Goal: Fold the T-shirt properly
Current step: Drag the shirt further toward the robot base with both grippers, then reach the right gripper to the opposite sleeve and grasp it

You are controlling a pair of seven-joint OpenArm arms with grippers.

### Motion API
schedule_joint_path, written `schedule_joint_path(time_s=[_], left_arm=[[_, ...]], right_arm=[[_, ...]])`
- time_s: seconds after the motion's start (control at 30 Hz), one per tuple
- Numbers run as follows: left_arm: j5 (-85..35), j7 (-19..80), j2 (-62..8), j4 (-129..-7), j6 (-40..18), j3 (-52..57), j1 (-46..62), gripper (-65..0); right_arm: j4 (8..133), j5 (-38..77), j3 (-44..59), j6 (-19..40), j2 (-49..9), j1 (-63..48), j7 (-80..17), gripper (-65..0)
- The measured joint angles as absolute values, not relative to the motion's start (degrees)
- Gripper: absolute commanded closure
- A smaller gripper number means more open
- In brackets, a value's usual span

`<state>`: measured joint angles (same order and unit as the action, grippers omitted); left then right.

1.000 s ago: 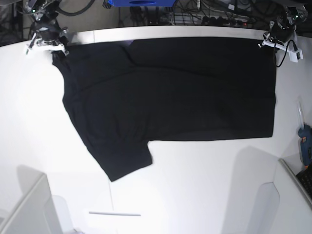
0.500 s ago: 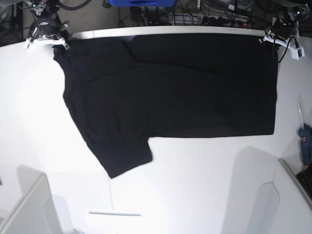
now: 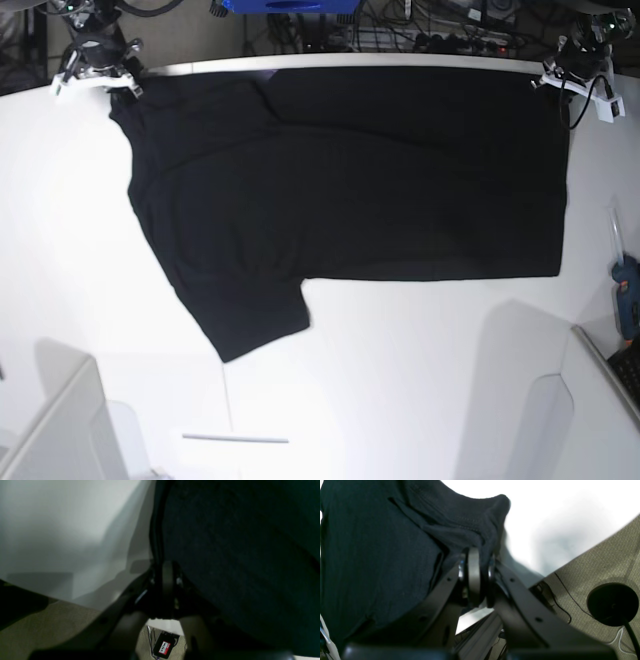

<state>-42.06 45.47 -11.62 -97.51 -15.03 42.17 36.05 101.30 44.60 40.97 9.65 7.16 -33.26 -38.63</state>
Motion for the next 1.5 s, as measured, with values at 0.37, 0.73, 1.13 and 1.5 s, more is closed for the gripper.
schedule_joint_path(time_s=[0.37,0.73,1.13,1.5], left_arm=[[-41.9,45.3,-11.6,-97.7,-15.0,49.0,36.0,-52.0],[-41.7,45.8,-13.1,-97.8,-15.0,57.9,34.5,-50.7],[-41.6,45.6,-16.3,-99.7,-14.9,57.7,29.3,0.0],[-41.8,45.7,-19.6,-99.7,-15.0,44.8,29.4,0.0]], right_arm=[[101.4,44.6,41.3,9.6,7.1,-34.0,-37.8,-30.0],[103.7,43.5,46.5,9.2,5.1,-31.7,-34.6,-30.2],[97.6,43.6,33.0,9.5,-6.9,-14.8,-38.2,-29.9],[77.6,43.9,17.8,9.3,-12.5,5.0,-38.1,-29.9]])
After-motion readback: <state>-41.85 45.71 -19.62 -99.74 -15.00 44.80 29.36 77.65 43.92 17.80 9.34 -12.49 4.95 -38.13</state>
